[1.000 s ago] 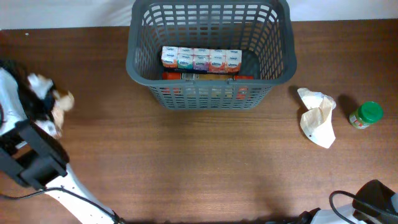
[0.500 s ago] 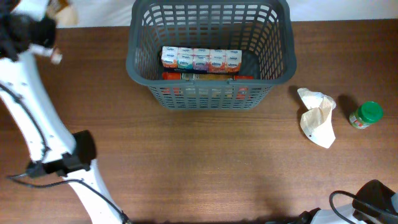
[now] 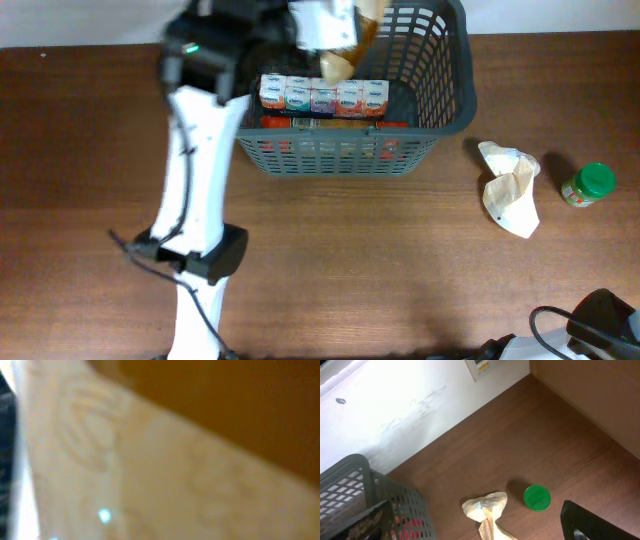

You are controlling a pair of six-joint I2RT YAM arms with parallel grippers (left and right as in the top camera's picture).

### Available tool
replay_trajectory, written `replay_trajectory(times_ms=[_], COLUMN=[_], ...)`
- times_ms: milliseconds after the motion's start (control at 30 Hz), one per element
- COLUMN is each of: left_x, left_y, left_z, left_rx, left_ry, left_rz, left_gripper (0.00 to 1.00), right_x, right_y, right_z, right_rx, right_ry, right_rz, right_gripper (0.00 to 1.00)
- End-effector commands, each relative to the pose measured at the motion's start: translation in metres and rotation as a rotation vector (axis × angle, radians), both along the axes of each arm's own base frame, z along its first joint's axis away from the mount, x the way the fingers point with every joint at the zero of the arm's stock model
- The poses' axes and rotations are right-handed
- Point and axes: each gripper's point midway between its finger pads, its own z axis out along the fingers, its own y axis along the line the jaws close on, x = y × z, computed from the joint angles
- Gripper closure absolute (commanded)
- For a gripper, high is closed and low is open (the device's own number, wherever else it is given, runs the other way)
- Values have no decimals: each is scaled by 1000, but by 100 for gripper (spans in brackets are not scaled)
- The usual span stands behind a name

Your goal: Pack container

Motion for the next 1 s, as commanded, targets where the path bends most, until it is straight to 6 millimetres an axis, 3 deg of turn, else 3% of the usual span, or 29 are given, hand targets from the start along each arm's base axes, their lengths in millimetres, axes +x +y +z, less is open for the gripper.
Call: replay_trajectory(times_ms=[0,200,267,367,433,500,567,600,700,767,833,867,967], left_x=[13,14,9,2,2,2,3,4,14,28,37,41,39], left_y=[-35,-80,-90,-97,-98,-98,-97,-95,-84,-68,-46,-29,25], left_z=[-78,-167,-185,-195,-195,-194,-190,-183,-140,-90,-38,-5,69], left_rx=[52,106,118,128,118,112,92,68,-53,-198,-343,-438,-637], left_ry=[141,276,307,331,337,340,348,351,319,265,202,164,72], left_rz=[-107,-176,-196,-208,-195,-186,-160,-131,-11,111,206,264,390], left_gripper=[98,98,98,98,87,66,32,1,1,1,1,1,1], right_x=[0,0,0,0,0,0,0,0,0,0,0,0,0], right_y=[-2,-2,-2,-2,-2,-2,-2,-2,-2,-2,-2,-2,-2], right_z=[-1,-1,-1,-1,-1,-1,-1,-1,-1,-1,-1,-1,-1], right_rx=[3,3,3,3,3,3,3,3,3,3,3,3,3], right_ry=[1,1,1,1,2,1,2,1,2,1,1,1,1], right_rz=[-7,-7,-7,-7,-7,-7,-7,-7,-7,-7,-7,-7,-7], right_gripper=[1,1,1,1,1,1,1,1,1,2,1,1,1])
